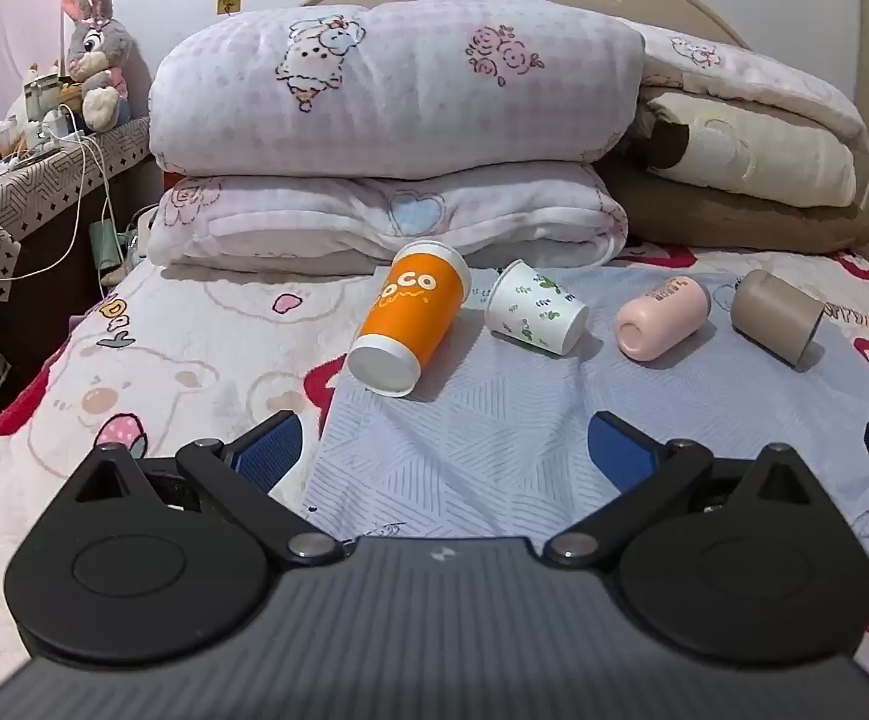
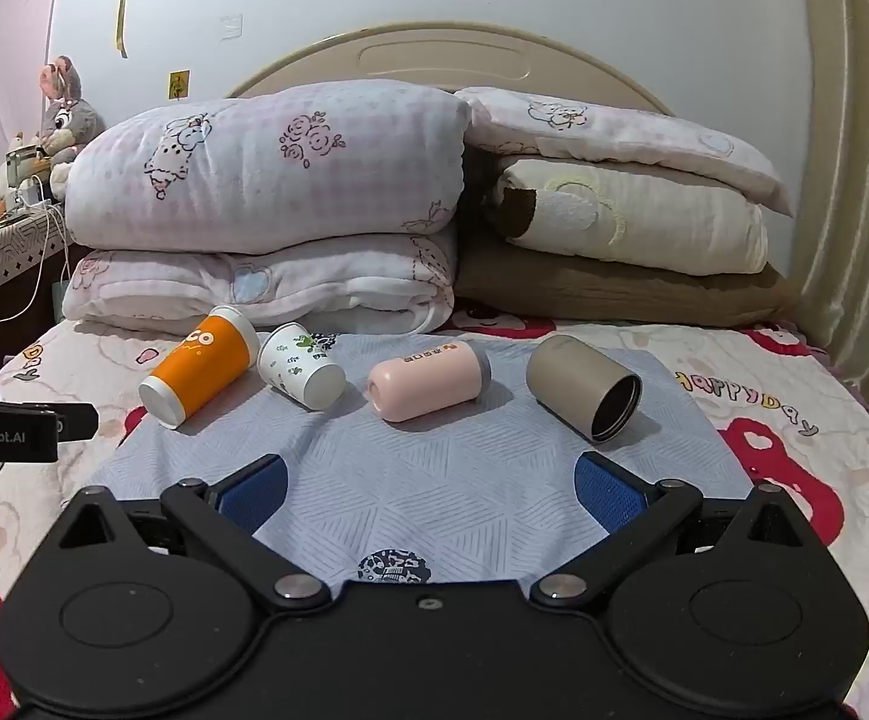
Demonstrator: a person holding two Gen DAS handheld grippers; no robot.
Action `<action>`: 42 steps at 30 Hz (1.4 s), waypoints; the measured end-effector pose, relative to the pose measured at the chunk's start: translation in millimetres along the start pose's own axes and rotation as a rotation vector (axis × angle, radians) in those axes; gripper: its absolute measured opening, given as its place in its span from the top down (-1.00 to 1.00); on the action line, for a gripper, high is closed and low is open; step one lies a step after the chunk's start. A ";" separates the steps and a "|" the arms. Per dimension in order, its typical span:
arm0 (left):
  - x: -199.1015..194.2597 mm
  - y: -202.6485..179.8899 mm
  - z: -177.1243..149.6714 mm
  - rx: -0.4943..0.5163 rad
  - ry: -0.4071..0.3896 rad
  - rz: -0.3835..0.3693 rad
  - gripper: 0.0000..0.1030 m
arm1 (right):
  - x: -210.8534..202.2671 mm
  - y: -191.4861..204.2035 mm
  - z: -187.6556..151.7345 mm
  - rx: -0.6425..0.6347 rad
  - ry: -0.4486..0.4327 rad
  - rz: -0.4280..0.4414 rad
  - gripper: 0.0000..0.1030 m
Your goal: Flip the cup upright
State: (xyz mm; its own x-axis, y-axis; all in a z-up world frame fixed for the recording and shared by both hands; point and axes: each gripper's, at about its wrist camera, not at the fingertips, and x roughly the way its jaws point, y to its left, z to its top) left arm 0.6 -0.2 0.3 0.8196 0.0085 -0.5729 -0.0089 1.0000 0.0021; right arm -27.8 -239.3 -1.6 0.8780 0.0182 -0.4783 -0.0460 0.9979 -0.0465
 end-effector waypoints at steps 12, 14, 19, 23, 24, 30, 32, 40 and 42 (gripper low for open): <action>-2.3 -3.2 -1.8 0.006 -0.038 0.026 -1.00 | 1.1 -0.4 -0.2 0.007 0.007 0.000 -1.00; 1.2 0.8 -3.0 0.007 -0.030 0.001 -1.00 | 0.5 -2.6 -1.5 0.014 0.010 0.003 -1.00; 4.0 4.6 -3.7 -0.027 -0.009 -0.039 -1.00 | 1.2 -1.9 -1.8 0.013 0.013 0.003 -1.00; 2.8 2.8 -4.7 -0.011 -0.030 -0.025 -1.00 | 1.0 -1.6 -2.0 0.012 0.012 -0.001 -1.00; 1.9 2.6 -4.8 -0.006 -0.036 -0.023 -1.00 | 0.9 -1.9 -2.2 0.013 0.012 -0.003 -1.00; 0.5 3.0 -3.9 -0.006 -0.037 -0.034 -1.00 | 0.9 -2.3 -2.0 0.010 0.017 -0.005 -1.00; 1.3 3.7 -3.6 -0.010 -0.031 -0.035 -1.00 | 1.0 -2.2 -2.2 0.010 0.016 -0.006 -1.00; 2.1 5.5 -3.7 -0.014 -0.029 -0.038 -1.00 | 1.5 -2.8 -2.3 0.011 0.020 -0.008 -1.00; 2.2 5.7 -3.6 -0.013 -0.026 -0.038 -1.00 | 1.6 -3.4 -2.2 0.012 0.020 -0.009 -1.00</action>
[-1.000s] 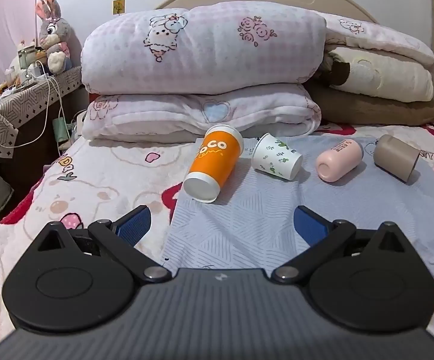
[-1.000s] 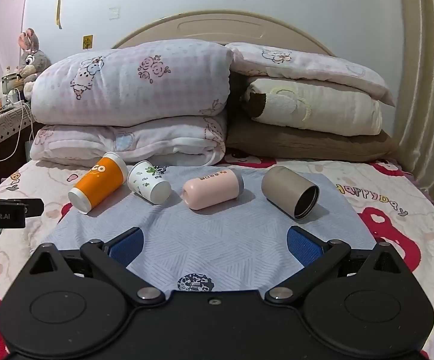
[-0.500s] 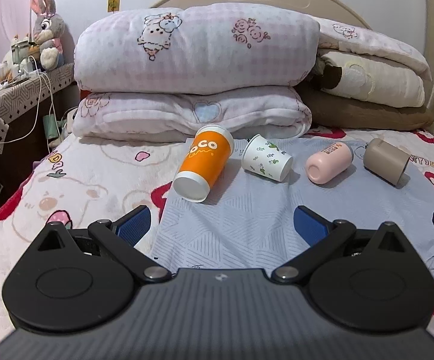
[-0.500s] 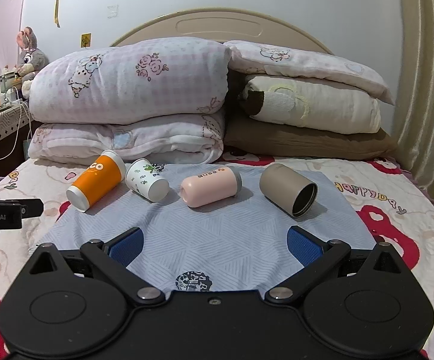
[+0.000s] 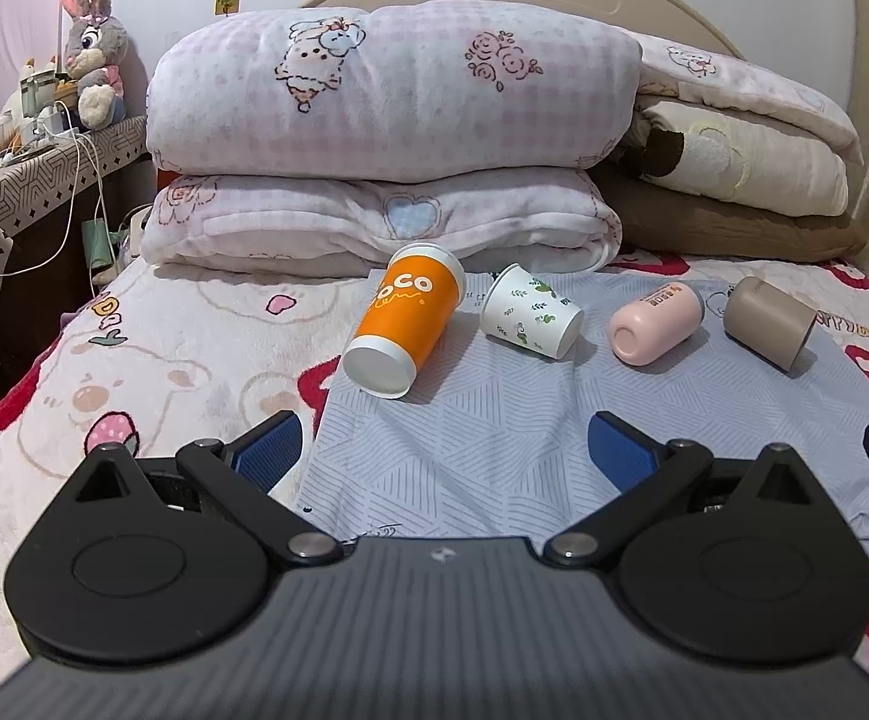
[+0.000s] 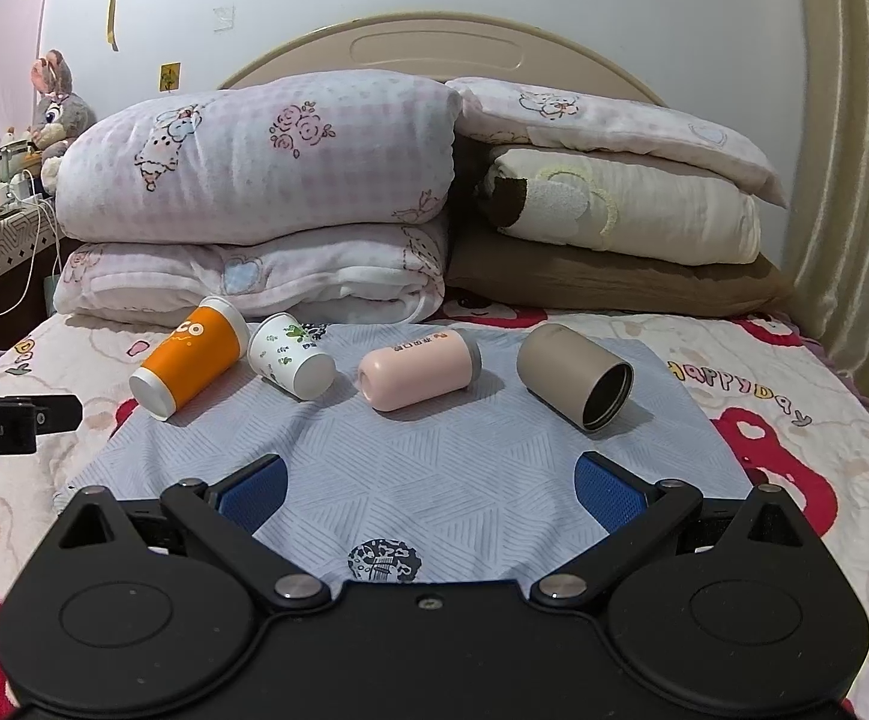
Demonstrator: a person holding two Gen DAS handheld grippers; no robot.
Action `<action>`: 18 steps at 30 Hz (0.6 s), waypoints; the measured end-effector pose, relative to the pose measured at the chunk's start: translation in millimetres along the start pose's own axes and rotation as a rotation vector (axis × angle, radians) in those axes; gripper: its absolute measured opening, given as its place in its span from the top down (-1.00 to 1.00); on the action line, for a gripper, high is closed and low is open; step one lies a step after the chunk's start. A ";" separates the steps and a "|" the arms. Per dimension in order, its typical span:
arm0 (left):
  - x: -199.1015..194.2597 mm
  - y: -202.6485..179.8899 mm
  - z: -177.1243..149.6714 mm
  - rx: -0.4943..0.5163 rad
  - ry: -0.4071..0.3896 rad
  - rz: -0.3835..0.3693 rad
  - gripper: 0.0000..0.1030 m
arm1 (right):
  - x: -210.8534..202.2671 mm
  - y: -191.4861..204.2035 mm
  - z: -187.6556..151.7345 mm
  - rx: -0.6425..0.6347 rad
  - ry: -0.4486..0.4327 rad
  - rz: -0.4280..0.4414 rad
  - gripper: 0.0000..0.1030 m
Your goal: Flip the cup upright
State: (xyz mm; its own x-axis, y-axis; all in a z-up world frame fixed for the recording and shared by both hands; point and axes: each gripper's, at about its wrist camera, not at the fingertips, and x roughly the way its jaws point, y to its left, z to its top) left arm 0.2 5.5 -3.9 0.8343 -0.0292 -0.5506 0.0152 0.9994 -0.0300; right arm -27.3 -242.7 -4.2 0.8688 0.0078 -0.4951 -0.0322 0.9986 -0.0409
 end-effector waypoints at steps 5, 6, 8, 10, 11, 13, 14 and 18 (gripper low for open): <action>0.4 1.2 -1.0 0.003 0.006 -0.004 -1.00 | 0.5 -1.8 -0.2 0.002 0.007 -0.002 -1.00; 1.2 0.9 -0.4 0.004 0.008 -0.005 -1.00 | 0.6 -1.7 -0.2 0.001 0.009 -0.002 -1.00; 1.5 0.5 -0.4 0.003 0.009 -0.005 -1.00 | 0.6 -1.0 -0.1 -0.002 0.010 -0.002 -1.00; 1.6 0.5 -1.1 0.003 0.011 -0.007 -1.00 | 0.7 -0.9 0.1 -0.004 0.010 -0.003 -1.00; 1.9 0.7 -1.3 0.002 0.013 -0.007 -1.00 | 0.9 -1.0 -0.1 -0.004 0.011 -0.002 -1.00; 2.4 0.2 -1.5 0.002 0.015 -0.007 -1.00 | 1.2 -0.4 0.6 -0.004 0.015 -0.001 -1.00; 2.5 0.2 -1.8 0.001 0.015 -0.007 -1.00 | 1.1 -0.4 0.5 -0.005 0.016 -0.002 -1.00; 1.5 2.3 -2.6 -0.014 0.000 -0.001 -1.00 | 1.2 0.6 0.6 -0.007 0.018 -0.005 -1.00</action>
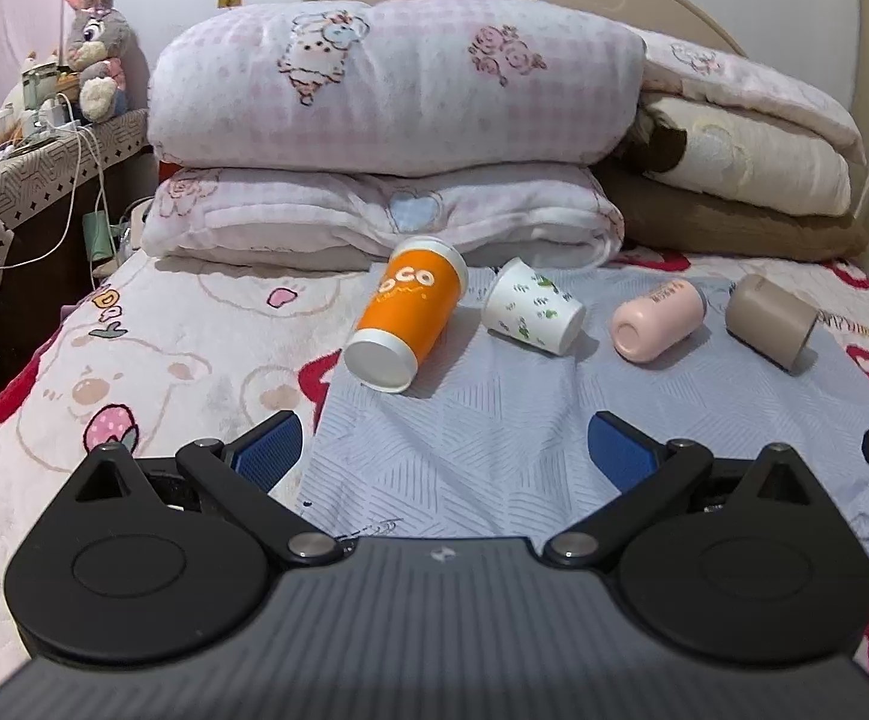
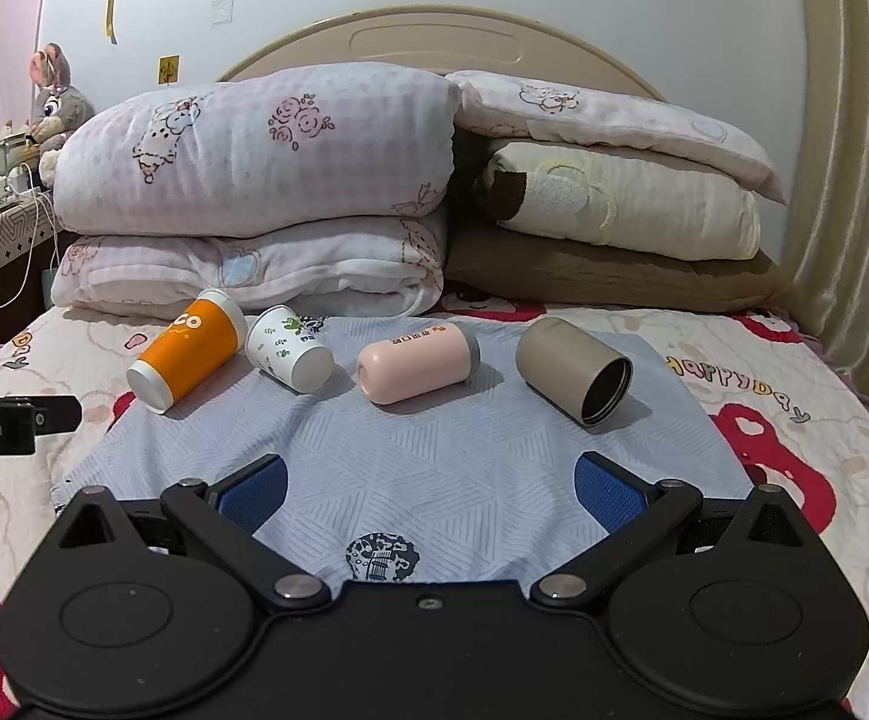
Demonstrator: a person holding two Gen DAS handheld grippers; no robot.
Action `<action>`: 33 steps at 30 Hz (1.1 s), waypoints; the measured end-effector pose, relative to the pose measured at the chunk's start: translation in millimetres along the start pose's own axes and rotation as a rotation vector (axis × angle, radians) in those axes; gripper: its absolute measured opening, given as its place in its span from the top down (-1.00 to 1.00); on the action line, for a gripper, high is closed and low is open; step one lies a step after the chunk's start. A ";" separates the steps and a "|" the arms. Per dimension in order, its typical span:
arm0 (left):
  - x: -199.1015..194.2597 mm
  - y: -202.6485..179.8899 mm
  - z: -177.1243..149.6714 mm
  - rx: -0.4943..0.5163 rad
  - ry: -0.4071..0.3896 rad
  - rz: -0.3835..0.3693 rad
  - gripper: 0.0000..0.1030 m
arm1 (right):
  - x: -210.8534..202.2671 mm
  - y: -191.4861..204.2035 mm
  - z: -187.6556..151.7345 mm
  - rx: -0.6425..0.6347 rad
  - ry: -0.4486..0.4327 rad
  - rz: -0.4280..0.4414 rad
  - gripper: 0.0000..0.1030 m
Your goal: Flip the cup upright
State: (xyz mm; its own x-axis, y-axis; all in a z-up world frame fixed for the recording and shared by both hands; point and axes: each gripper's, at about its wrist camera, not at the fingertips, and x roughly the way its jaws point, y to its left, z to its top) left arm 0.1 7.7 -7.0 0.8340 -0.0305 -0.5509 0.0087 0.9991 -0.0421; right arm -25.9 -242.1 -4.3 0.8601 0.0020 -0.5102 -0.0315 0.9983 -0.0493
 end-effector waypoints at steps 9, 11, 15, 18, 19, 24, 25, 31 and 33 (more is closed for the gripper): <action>2.0 6.7 0.3 -0.030 0.030 -0.026 -1.00 | 3.1 1.2 -0.5 -0.006 0.014 -0.001 -1.00; 1.7 5.6 2.6 -0.028 0.040 -0.047 -1.00 | 3.2 0.9 0.2 -0.009 0.017 0.002 -1.00; 4.7 -2.5 19.0 0.009 0.073 -0.140 -1.00 | 5.7 -2.2 7.2 0.008 0.043 0.060 -1.00; 10.5 -13.6 39.7 0.064 0.103 -0.200 -1.00 | 8.6 -7.6 18.2 0.015 0.069 0.119 -1.00; 12.2 -17.9 48.8 0.086 0.111 -0.224 -1.00 | 9.6 -9.8 22.2 0.016 0.078 0.142 -1.00; 14.7 -39.3 80.8 0.213 0.115 -0.263 -1.00 | 13.5 -18.7 37.8 0.001 0.102 0.193 -1.00; 15.0 -42.1 85.5 0.235 0.119 -0.265 -1.00 | 14.3 -21.2 40.4 0.005 0.108 0.202 -1.00; 35.7 -63.2 113.1 0.320 0.167 -0.317 -1.00 | 32.0 -35.0 52.4 0.059 0.134 0.285 -1.00; 47.3 -69.3 117.2 0.349 0.169 -0.350 -1.00 | 45.3 -38.9 52.6 0.080 0.135 0.329 -1.00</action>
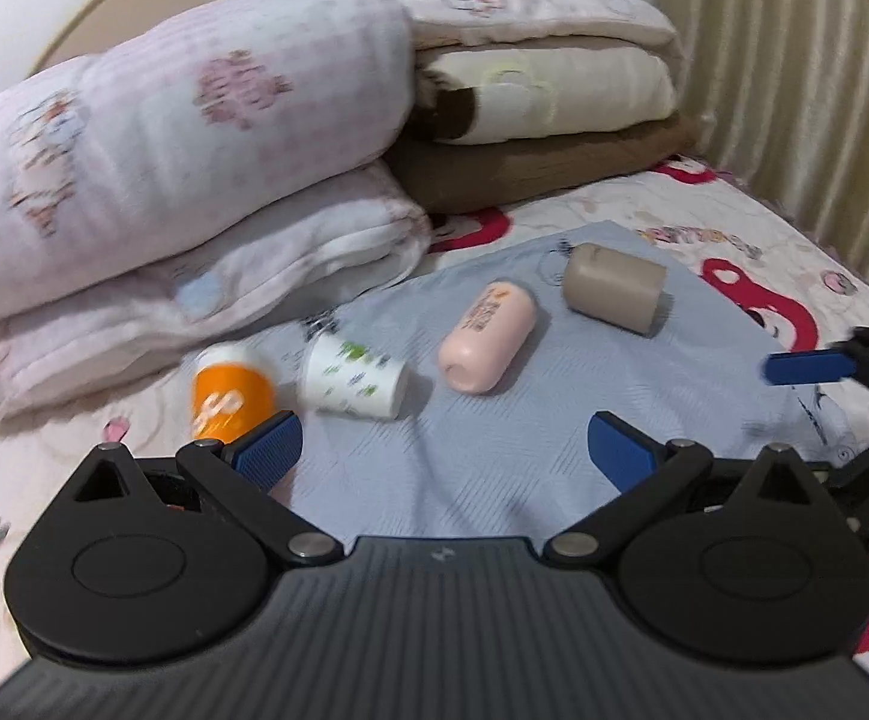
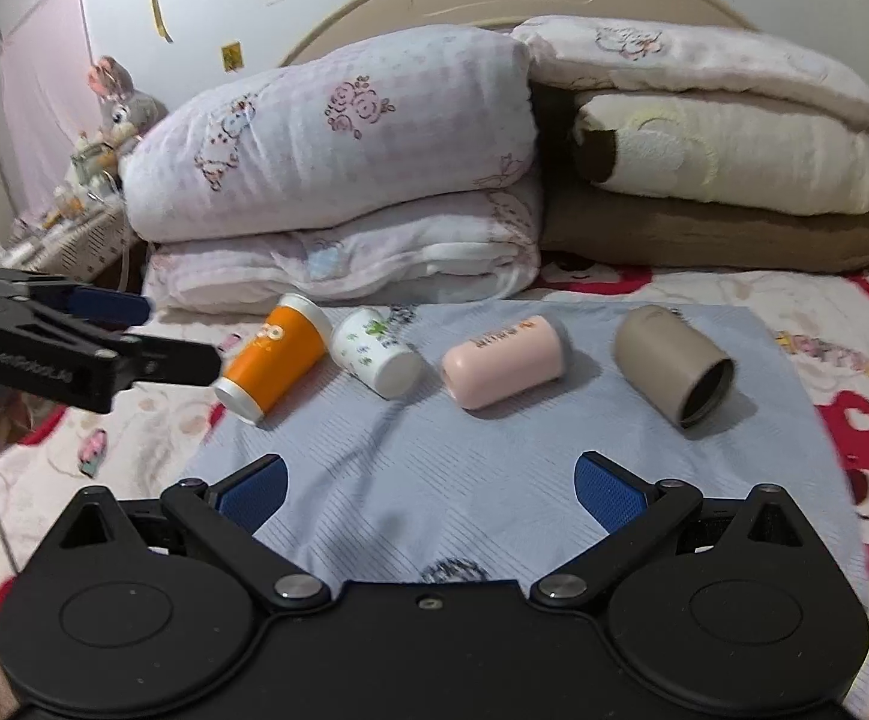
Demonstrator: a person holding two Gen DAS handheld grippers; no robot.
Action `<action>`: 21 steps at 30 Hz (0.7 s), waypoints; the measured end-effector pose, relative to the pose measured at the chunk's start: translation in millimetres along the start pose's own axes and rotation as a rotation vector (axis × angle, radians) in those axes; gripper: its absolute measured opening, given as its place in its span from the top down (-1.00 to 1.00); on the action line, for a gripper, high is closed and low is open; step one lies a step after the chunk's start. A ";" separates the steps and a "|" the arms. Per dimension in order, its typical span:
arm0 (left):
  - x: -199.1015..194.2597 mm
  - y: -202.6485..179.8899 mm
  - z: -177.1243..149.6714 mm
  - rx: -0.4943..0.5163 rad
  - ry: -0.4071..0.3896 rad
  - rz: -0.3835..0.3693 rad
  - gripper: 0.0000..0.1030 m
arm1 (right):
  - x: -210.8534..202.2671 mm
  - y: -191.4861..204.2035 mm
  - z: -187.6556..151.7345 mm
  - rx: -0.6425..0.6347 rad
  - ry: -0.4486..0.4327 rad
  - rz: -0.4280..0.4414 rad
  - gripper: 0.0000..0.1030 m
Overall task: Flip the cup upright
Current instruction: 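Move the left tool down to the pink cup and straddle its body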
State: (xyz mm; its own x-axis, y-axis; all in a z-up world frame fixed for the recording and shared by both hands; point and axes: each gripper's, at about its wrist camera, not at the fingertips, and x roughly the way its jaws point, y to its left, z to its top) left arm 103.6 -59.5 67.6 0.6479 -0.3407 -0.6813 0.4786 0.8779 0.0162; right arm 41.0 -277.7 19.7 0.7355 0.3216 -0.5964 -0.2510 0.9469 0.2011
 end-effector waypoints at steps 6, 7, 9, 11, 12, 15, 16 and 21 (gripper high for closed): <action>62.1 13.5 14.4 -0.034 0.066 -0.078 -0.99 | 58.1 -23.9 2.9 0.080 0.023 0.105 -0.99; 71.8 14.0 17.0 -0.020 0.072 -0.090 -0.97 | 68.2 -26.3 3.2 0.084 0.021 0.103 -0.98; 90.8 12.9 22.5 0.006 0.074 -0.092 -0.96 | 84.4 -30.3 3.8 0.095 0.006 0.095 -0.92; 111.2 12.9 28.4 0.017 0.095 -0.104 -0.93 | 98.5 -36.6 5.5 0.124 -0.005 0.101 -0.89; 119.5 13.4 30.3 0.016 0.094 -0.114 -0.93 | 105.5 -39.4 6.0 0.146 -0.011 0.108 -0.89; 143.7 11.8 35.9 0.031 0.099 -0.107 -0.93 | 125.2 -45.7 7.2 0.176 -0.003 0.113 -0.89; 152.1 11.3 37.8 0.031 0.108 -0.100 -0.93 | 133.0 -47.0 6.8 0.172 0.002 0.110 -0.89; 188.8 10.4 47.6 0.052 0.150 -0.130 -0.77 | 162.2 -51.7 5.7 0.175 -0.010 0.071 -0.89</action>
State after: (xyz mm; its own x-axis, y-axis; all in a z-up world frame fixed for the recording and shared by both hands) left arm 259.1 -130.7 -26.0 0.4852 -0.3927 -0.7813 0.5850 0.8099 -0.0438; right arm 176.9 -274.5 -83.0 0.7261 0.3868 -0.5684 -0.1901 0.9075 0.3747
